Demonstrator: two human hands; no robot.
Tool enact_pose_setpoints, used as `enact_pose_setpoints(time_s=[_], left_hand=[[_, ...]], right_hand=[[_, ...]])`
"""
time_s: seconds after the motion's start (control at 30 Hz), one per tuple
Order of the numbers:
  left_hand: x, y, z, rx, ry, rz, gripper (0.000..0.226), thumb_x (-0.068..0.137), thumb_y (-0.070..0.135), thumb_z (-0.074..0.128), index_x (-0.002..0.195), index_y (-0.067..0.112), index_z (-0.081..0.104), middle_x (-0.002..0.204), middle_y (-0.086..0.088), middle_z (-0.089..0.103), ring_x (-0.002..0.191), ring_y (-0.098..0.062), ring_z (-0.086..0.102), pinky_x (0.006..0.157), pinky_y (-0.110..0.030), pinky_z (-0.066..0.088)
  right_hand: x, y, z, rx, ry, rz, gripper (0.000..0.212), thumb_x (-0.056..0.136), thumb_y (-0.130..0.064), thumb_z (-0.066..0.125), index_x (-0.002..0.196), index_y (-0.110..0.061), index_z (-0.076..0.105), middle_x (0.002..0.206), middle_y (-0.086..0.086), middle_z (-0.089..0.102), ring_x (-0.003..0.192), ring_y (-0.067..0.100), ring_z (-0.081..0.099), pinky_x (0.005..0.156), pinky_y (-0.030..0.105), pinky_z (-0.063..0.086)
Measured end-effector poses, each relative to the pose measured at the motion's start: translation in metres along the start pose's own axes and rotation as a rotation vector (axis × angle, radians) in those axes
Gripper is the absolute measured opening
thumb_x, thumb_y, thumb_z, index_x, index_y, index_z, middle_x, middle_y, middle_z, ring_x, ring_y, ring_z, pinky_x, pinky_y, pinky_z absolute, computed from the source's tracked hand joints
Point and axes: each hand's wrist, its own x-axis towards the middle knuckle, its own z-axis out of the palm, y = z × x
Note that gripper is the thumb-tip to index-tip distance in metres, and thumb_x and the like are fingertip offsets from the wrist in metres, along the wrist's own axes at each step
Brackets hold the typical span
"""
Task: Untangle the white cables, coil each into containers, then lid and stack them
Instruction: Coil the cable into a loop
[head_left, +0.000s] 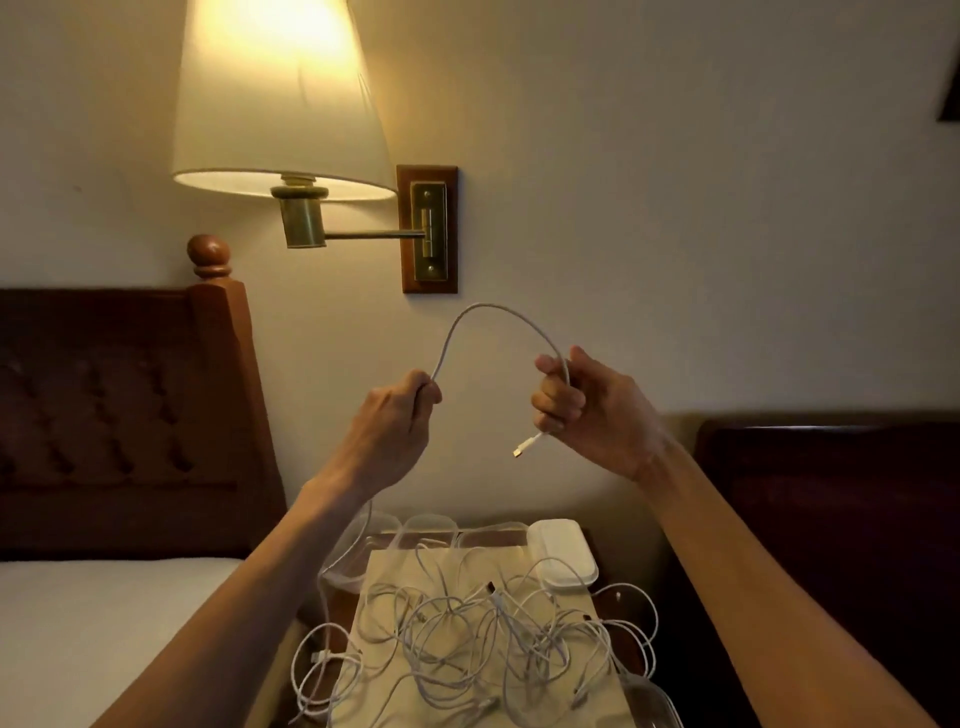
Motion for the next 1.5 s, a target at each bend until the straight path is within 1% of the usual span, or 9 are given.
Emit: enact_pose_setpoints(time_s=[0.23, 0.4, 0.57, 0.67, 0.8, 0.93, 1.03, 1.23, 1.5], left_hand=[[0.010, 0.003, -0.003, 0.011, 0.073, 0.072, 0.022, 0.101, 0.021, 0.047, 0.095, 0.011, 0.066, 0.081, 0.005, 0.067, 0.058, -0.007, 0.056, 0.054, -0.025, 0.045], [-0.015, -0.016, 0.009, -0.128, 0.031, 0.048, 0.036, 0.098, 0.040, 0.051, 0.078, 0.014, 0.064, 0.061, 0.011, 0.058, 0.050, -0.004, 0.052, 0.048, -0.019, 0.037], [-0.037, -0.035, 0.014, -0.400, -0.106, -0.156, 0.016, 0.094, 0.034, 0.058, 0.085, 0.026, 0.069, 0.060, 0.002, 0.052, 0.052, -0.015, 0.045, 0.048, -0.034, 0.037], [-0.028, -0.009, 0.005, -0.301, -0.175, 0.018, 0.025, 0.093, 0.042, 0.057, 0.085, 0.022, 0.069, 0.063, 0.003, 0.058, 0.053, -0.010, 0.049, 0.050, -0.031, 0.040], [0.000, 0.054, -0.016, 0.023, -0.433, 0.255, 0.028, 0.097, 0.042, 0.050, 0.088, 0.020, 0.065, 0.075, 0.009, 0.064, 0.064, -0.006, 0.059, 0.061, -0.031, 0.049], [0.019, 0.106, -0.040, -0.028, -0.386, 0.363, 0.022, 0.101, 0.033, 0.045, 0.087, 0.021, 0.056, 0.066, 0.011, 0.055, 0.054, -0.007, 0.053, 0.051, -0.021, 0.037], [0.035, 0.119, -0.049, -0.016, -0.262, 0.426, 0.016, 0.101, 0.026, 0.047, 0.088, 0.023, 0.057, 0.066, 0.021, 0.049, 0.057, 0.002, 0.055, 0.053, -0.010, 0.036], [0.056, 0.093, -0.032, 0.051, 0.043, 0.361, 0.025, 0.100, 0.038, 0.044, 0.088, 0.021, 0.058, 0.061, 0.016, 0.049, 0.051, -0.005, 0.051, 0.051, -0.016, 0.035], [0.046, 0.073, -0.004, -0.081, 0.057, 0.232, 0.024, 0.100, 0.035, 0.047, 0.077, 0.029, 0.051, 0.062, 0.012, 0.052, 0.055, -0.006, 0.052, 0.053, -0.019, 0.037]], right_hand=[[0.007, -0.037, 0.028, 0.038, -0.152, -0.146, 0.025, 0.101, -0.026, 0.034, 0.089, -0.015, 0.054, 0.052, -0.009, 0.039, 0.048, 0.007, 0.029, 0.050, 0.020, 0.034], [0.008, -0.056, 0.028, 0.035, -0.011, -0.231, 0.025, 0.103, -0.025, 0.035, 0.097, -0.013, 0.056, 0.056, -0.008, 0.042, 0.053, 0.008, 0.038, 0.055, 0.020, 0.039], [0.008, -0.070, 0.019, 0.010, 0.150, -0.231, 0.025, 0.103, -0.026, 0.039, 0.089, -0.014, 0.055, 0.056, -0.007, 0.047, 0.049, 0.006, 0.045, 0.052, 0.019, 0.043], [0.008, -0.067, 0.022, -0.127, 0.198, -0.174, 0.025, 0.102, -0.025, 0.041, 0.087, -0.012, 0.056, 0.061, -0.002, 0.054, 0.053, 0.010, 0.053, 0.055, 0.021, 0.049], [0.013, -0.055, 0.029, -0.478, 0.244, -0.134, 0.024, 0.103, -0.020, 0.043, 0.094, -0.005, 0.061, 0.072, 0.006, 0.068, 0.068, 0.019, 0.067, 0.064, 0.026, 0.055], [0.011, -0.042, 0.033, -0.623, 0.199, -0.095, 0.027, 0.103, -0.017, 0.045, 0.105, 0.001, 0.064, 0.079, 0.011, 0.071, 0.075, 0.021, 0.070, 0.069, 0.027, 0.056], [0.007, -0.035, 0.041, -0.676, 0.147, -0.096, 0.032, 0.104, -0.017, 0.040, 0.096, 0.000, 0.065, 0.076, 0.010, 0.069, 0.070, 0.019, 0.068, 0.066, 0.025, 0.055], [-0.003, -0.021, 0.050, -0.481, 0.105, -0.067, 0.034, 0.106, -0.021, 0.031, 0.099, -0.003, 0.059, 0.067, 0.008, 0.064, 0.061, 0.019, 0.063, 0.063, 0.025, 0.053], [-0.018, 0.002, 0.036, -0.265, 0.051, 0.040, 0.031, 0.104, -0.023, 0.035, 0.094, -0.007, 0.059, 0.073, 0.007, 0.061, 0.066, 0.018, 0.060, 0.070, 0.027, 0.052]])
